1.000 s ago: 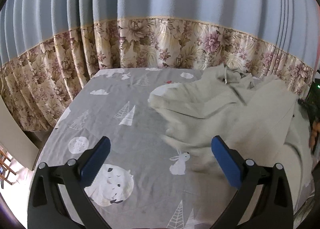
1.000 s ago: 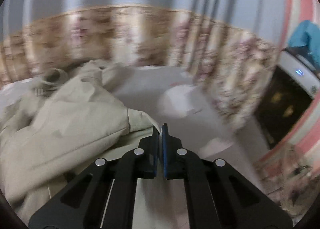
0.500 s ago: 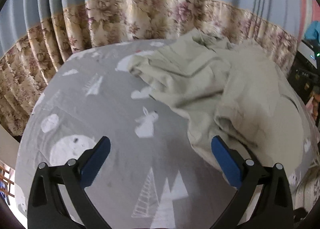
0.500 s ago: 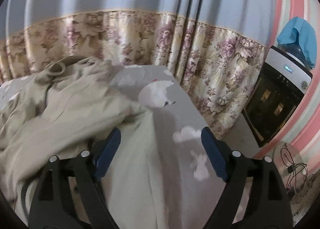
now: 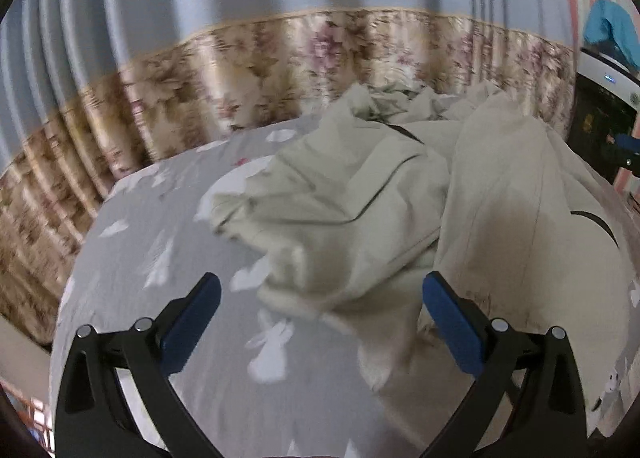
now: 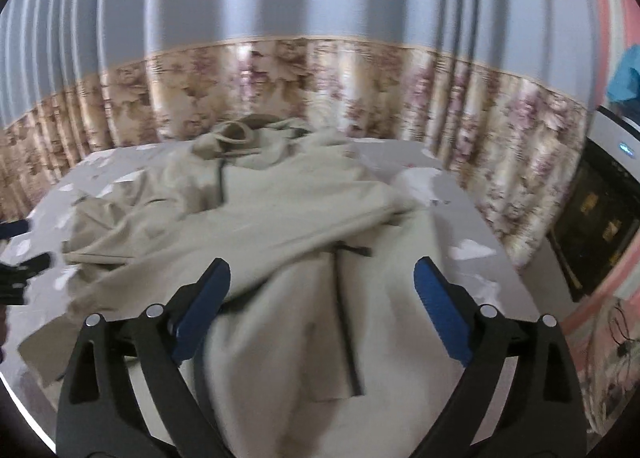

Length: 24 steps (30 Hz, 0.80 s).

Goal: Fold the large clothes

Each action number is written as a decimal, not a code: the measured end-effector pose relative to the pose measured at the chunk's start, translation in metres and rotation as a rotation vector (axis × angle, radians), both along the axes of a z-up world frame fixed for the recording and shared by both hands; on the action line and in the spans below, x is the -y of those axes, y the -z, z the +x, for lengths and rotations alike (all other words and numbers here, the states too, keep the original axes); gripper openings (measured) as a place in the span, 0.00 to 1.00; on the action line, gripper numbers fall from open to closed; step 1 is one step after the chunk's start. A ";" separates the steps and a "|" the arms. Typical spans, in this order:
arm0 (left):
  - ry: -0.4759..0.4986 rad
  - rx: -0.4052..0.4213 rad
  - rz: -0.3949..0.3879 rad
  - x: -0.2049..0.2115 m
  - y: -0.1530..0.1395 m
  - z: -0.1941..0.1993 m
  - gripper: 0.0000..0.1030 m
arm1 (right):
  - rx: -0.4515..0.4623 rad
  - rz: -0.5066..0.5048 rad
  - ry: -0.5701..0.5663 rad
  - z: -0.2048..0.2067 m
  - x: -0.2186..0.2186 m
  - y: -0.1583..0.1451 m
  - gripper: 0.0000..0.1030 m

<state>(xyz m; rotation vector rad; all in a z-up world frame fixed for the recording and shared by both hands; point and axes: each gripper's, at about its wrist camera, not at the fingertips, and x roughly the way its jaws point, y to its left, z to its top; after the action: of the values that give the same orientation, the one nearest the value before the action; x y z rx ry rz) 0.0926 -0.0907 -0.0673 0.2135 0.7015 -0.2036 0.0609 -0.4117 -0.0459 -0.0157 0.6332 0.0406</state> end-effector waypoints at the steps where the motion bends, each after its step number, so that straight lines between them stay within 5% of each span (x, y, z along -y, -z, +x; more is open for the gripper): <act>1: 0.003 -0.009 0.007 0.003 0.004 0.005 0.98 | -0.002 0.009 -0.013 0.001 -0.004 0.000 0.91; 8: 0.029 -0.078 0.106 0.027 0.042 0.052 0.92 | -0.057 0.007 -0.088 0.016 -0.035 0.016 0.92; 10: 0.013 -0.107 0.091 0.020 0.046 0.061 0.71 | -0.075 0.003 -0.104 0.020 -0.040 0.020 0.92; 12: -0.027 -0.119 0.050 0.004 0.043 0.071 0.39 | -0.088 0.007 -0.120 0.024 -0.046 0.024 0.92; 15: -0.084 -0.094 0.000 -0.021 0.028 0.078 0.16 | -0.103 0.000 -0.147 0.029 -0.054 0.029 0.92; 24: -0.396 0.023 -0.134 -0.156 -0.025 0.086 0.11 | -0.247 -0.095 -0.182 0.070 -0.091 0.055 0.94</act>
<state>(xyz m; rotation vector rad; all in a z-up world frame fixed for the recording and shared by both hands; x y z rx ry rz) 0.1786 0.0651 -0.0423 -0.0536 0.6907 0.1304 0.1305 -0.3206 -0.1008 -0.1622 0.8795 0.1905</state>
